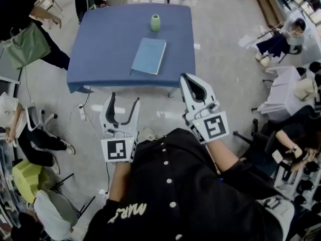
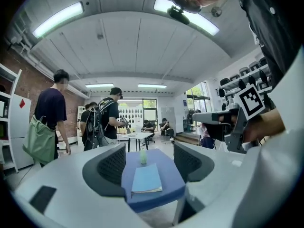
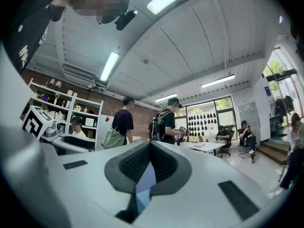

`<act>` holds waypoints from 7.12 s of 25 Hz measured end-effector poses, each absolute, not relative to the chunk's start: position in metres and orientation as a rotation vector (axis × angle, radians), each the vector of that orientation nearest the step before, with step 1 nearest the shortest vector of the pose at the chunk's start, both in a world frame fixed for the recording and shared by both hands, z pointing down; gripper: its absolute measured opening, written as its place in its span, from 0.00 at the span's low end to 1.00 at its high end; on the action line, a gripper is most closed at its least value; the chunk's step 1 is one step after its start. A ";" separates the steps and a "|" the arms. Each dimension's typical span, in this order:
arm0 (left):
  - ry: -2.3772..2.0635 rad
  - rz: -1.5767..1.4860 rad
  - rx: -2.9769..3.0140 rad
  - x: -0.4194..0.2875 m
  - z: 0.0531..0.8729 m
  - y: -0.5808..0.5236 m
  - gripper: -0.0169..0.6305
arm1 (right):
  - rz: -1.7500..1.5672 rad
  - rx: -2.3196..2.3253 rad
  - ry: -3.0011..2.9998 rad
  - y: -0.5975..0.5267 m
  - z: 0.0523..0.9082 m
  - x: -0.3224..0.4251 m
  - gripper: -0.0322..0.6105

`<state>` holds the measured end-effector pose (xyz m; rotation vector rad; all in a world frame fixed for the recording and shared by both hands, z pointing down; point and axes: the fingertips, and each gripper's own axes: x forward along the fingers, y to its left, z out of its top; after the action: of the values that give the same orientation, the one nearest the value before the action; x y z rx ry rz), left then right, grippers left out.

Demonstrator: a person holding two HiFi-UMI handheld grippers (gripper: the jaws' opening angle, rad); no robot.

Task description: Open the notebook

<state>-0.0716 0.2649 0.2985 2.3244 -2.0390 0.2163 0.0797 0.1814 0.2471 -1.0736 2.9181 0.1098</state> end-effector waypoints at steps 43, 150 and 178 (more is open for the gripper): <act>-1.429 0.804 2.692 -0.019 0.435 -0.005 0.49 | -0.226 -1.302 2.988 -0.093 0.366 0.072 0.05; -1.710 0.806 1.830 -0.318 0.617 -0.036 0.17 | -0.409 -1.487 3.030 -0.126 0.458 -0.067 0.06; -1.959 0.090 2.330 -0.233 0.286 -0.062 0.03 | -0.054 -1.404 2.832 -0.119 0.276 -0.017 0.05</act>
<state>-0.2334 -0.0619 0.2861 2.3300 -1.9589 0.0901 -0.0175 -0.1192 0.2756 -1.4043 2.8319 -0.0543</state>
